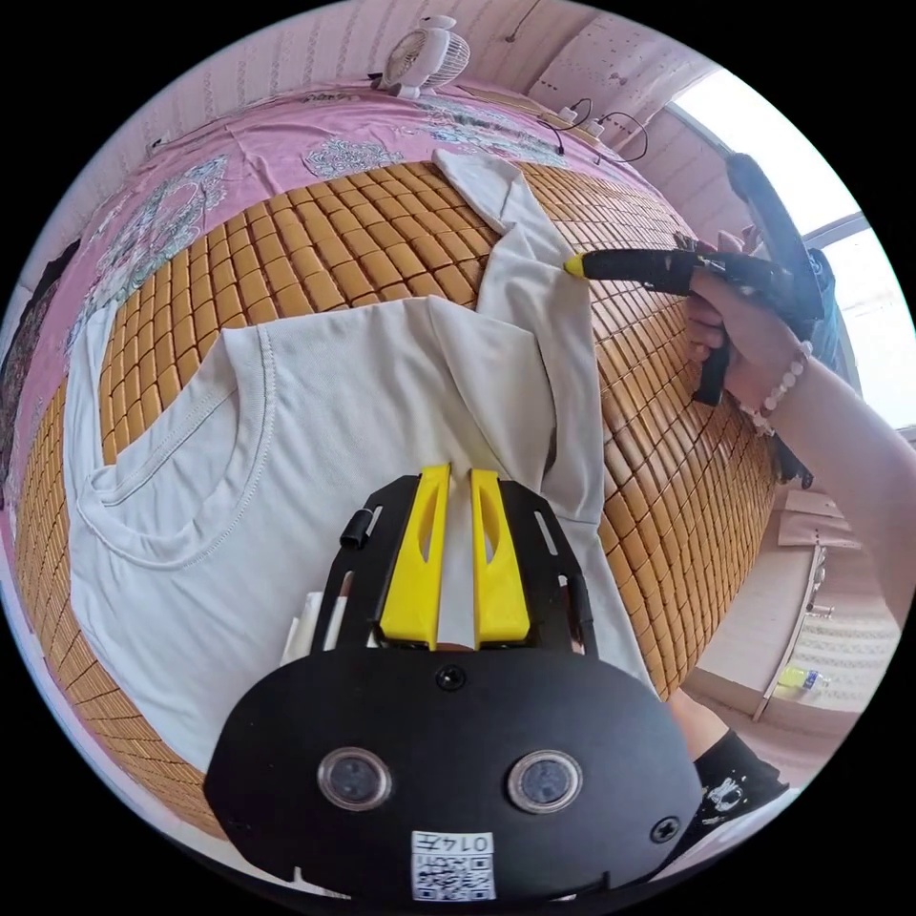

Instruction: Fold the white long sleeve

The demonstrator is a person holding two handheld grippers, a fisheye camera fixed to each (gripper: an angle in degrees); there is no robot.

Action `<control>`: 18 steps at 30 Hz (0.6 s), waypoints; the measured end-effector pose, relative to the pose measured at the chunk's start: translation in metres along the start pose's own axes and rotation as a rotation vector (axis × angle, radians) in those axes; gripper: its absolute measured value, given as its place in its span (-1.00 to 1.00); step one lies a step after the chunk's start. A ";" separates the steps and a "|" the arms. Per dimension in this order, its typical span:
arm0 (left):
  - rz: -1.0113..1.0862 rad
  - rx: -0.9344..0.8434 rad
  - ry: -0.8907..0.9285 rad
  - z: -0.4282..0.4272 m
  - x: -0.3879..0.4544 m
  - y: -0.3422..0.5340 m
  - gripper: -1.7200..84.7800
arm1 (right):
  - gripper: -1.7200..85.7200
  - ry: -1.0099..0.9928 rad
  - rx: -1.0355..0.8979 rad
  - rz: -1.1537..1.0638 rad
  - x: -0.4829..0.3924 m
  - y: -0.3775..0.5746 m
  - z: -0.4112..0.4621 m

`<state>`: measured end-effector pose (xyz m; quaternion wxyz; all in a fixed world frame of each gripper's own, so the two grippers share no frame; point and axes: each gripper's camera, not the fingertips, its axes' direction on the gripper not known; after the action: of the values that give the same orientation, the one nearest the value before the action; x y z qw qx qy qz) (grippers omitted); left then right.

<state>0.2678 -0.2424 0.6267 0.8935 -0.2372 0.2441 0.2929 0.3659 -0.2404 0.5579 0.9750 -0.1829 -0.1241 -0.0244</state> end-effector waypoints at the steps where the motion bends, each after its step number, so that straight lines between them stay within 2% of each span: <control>1: 0.014 -0.004 0.007 0.002 0.000 -0.002 -0.85 | -0.96 -0.030 0.052 0.025 0.007 0.018 -0.019; 4: 0.048 -0.011 0.017 0.006 0.002 -0.007 -0.86 | -0.96 0.057 0.181 0.017 -0.001 0.083 -0.092; 6: 0.056 -0.023 0.024 0.007 0.004 -0.012 -0.86 | -0.95 0.072 0.192 0.000 -0.016 0.128 -0.134; 9: 0.067 -0.023 0.022 0.003 0.008 -0.020 -0.84 | -0.93 -0.070 0.104 0.040 -0.028 0.192 -0.167; 11: 0.060 0.006 0.018 -0.006 0.009 -0.026 -0.84 | -0.91 -0.126 0.008 0.083 -0.021 0.218 -0.164; 13: 0.051 0.028 0.018 -0.012 0.010 -0.033 -0.84 | -0.83 -0.085 -0.056 0.170 0.002 0.243 -0.151; 18: 0.057 0.063 0.033 -0.014 0.026 -0.060 -0.84 | -0.77 0.002 -0.036 0.365 0.050 0.263 -0.119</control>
<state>0.3201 -0.2826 0.6180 0.8877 -0.2069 0.2743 0.3065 0.4664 -0.0387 0.3710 0.9599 -0.2198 -0.0872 0.1506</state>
